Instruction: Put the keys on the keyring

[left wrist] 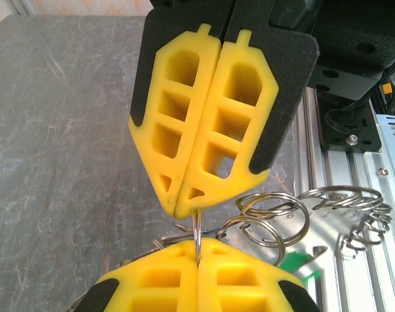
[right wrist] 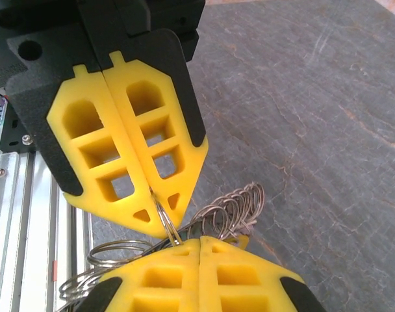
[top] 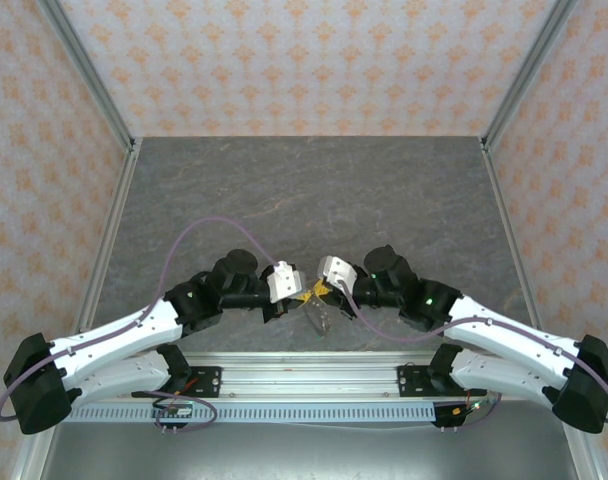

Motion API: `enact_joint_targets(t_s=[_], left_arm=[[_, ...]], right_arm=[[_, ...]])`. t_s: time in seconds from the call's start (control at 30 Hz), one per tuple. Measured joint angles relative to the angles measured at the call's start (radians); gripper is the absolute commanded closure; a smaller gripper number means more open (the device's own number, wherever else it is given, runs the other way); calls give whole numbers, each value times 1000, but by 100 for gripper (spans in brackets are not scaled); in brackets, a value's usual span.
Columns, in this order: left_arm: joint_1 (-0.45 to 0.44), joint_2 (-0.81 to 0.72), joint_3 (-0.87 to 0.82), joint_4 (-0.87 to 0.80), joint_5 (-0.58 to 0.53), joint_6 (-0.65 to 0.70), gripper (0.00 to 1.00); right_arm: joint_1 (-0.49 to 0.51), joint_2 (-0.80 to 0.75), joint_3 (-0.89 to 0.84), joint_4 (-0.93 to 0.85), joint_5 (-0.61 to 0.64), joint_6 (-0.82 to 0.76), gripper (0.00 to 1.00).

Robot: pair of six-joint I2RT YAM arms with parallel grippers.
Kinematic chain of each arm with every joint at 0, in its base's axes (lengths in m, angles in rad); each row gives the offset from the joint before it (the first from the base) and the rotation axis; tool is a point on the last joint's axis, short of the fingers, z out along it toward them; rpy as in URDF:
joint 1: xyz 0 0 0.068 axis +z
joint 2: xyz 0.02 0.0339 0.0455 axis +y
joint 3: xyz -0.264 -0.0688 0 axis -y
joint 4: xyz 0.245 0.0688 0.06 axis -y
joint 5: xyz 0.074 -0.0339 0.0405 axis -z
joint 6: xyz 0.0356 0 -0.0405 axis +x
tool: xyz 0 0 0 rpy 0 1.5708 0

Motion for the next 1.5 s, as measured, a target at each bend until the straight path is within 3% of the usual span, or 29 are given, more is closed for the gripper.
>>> enact_joint_targets(t_s=[0.23, 0.5, 1.0, 1.2, 1.5], left_arm=[[0, 0, 6, -2, -34, -11, 100], [0, -11, 57, -80, -190, 1, 100], [0, 24, 207, -482, -409, 160, 100], [0, 180, 245, -534, -369, 232, 100], [-18, 439, 361, -484, -293, 240, 100]], right_arm=[[7, -64, -67, 71, 39, 37, 84], [11, -275, -196, 179, 168, 80, 79], [11, -404, -324, 291, 343, 177, 76], [11, -425, -327, 290, 364, 199, 76], [11, -530, -351, 250, 401, 225, 76]])
